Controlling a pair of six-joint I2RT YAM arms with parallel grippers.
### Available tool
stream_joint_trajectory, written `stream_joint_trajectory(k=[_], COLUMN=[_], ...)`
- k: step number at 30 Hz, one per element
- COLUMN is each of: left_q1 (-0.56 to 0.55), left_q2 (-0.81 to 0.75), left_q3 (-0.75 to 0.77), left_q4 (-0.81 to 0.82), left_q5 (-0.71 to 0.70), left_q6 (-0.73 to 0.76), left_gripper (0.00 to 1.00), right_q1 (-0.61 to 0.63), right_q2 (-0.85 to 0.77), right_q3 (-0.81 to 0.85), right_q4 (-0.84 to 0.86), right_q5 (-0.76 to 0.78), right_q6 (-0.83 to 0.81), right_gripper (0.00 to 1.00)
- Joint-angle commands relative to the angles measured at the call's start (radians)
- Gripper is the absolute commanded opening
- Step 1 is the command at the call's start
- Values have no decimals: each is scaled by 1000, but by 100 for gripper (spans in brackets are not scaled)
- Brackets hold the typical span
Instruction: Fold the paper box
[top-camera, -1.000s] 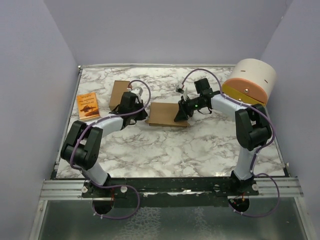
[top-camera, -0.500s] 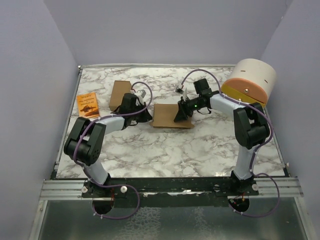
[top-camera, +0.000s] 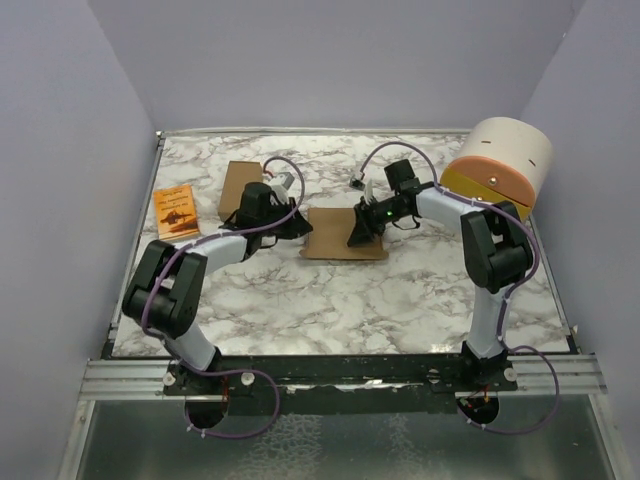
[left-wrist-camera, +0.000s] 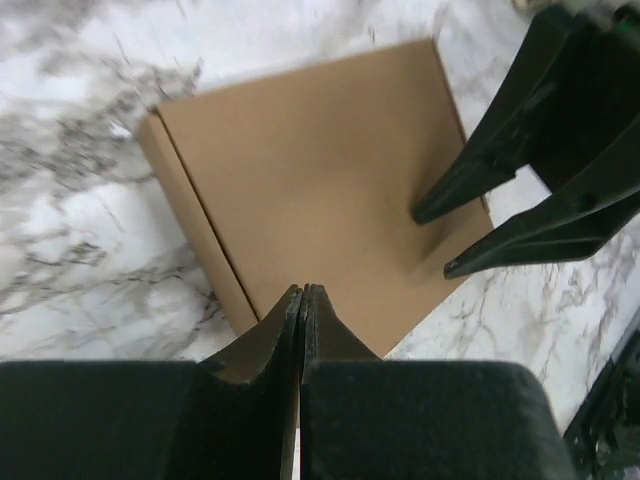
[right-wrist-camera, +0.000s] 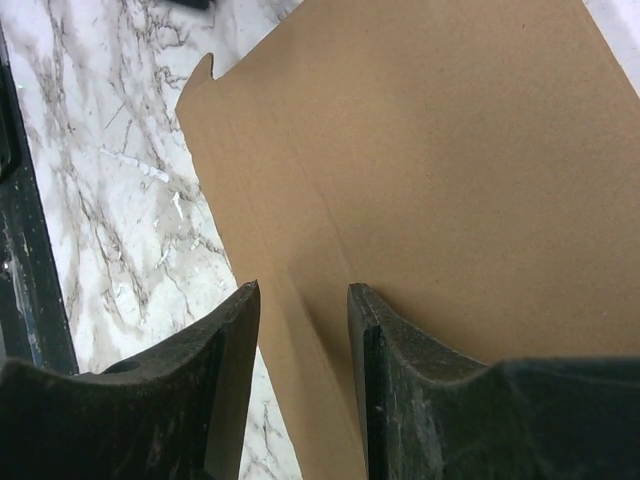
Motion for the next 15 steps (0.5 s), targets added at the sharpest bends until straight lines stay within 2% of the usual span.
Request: stream_joint_trajectory(k=[1, 6, 8, 11, 15], left_q1=[-29, -27, -28, -27, -28], left_q2=[139, 199, 167, 74, -65], left_q3=[26, 33, 27, 27, 0], left_q4=[-18, -96, -80, -56, -15], left_q5=[99, 27, 26, 36, 1], left_q6=[-2, 39, 38, 22, -4], left_gripper=[1, 1, 1, 3, 19], right_q1=[-5, -23, -39, -73, -145], right_q2=[11, -12, -33, -90, -193], right_q3=[10, 13, 10, -11, -103], right_q4=[-33, -45, -56, -57, 34], right_q5=[20, -55, -114, -197, -253], right_q6=[-19, -43, -54, -61, 20], right_gripper=[42, 44, 45, 53, 61])
